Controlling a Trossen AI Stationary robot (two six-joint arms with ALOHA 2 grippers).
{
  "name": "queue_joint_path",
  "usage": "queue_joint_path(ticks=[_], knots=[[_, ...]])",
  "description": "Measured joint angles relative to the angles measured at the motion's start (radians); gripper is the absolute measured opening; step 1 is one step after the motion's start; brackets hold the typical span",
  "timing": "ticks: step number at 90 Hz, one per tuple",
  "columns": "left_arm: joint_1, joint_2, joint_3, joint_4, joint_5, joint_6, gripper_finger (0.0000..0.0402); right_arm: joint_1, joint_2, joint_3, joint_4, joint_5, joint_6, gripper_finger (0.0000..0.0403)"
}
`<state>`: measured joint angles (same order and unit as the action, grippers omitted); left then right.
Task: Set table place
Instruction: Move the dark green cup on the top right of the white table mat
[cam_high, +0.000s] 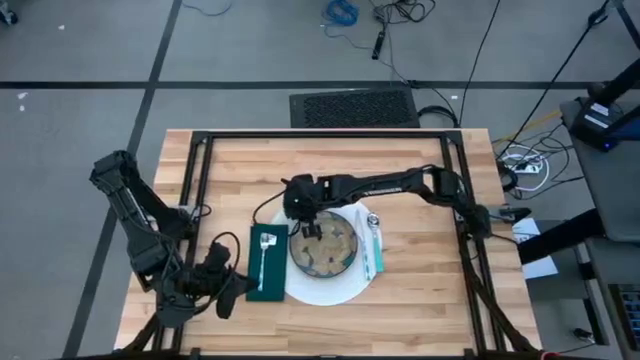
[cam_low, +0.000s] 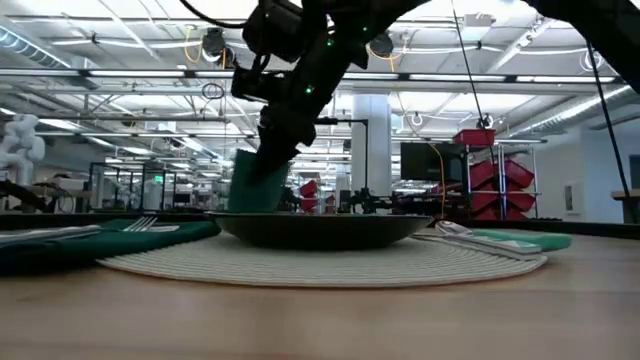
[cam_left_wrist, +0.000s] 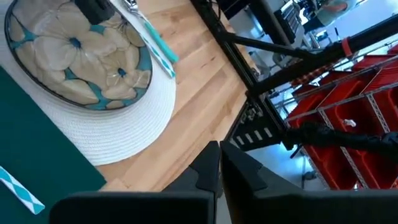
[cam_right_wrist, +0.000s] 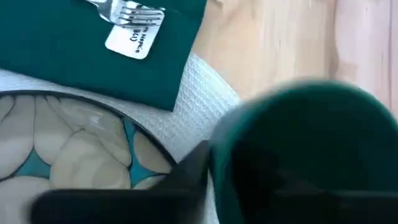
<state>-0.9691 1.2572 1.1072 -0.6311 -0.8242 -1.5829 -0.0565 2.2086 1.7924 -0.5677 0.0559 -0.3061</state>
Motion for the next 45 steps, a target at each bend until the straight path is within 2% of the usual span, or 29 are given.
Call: queue_joint_path(ticks=[11,21,30,45], knots=[[0.0,0.0,0.0,-0.008,0.0,0.019,0.0,0.031,-0.021,0.0,0.01,0.077,-0.011,0.0003],[0.0,0.0,0.0,-0.006,-0.013,0.045,0.0,0.058,-0.089,0.0,-0.01,0.069,-0.012,0.0001],[0.001,0.0,0.0,-0.007,-0.023,0.065,0.0,0.072,-0.155,0.0,-0.119,0.069,0.055,0.0001],[0.02,0.0,0.0,-0.008,-0.024,0.138,0.0,0.043,-0.251,0.001,-0.399,0.072,0.248,0.0001]])
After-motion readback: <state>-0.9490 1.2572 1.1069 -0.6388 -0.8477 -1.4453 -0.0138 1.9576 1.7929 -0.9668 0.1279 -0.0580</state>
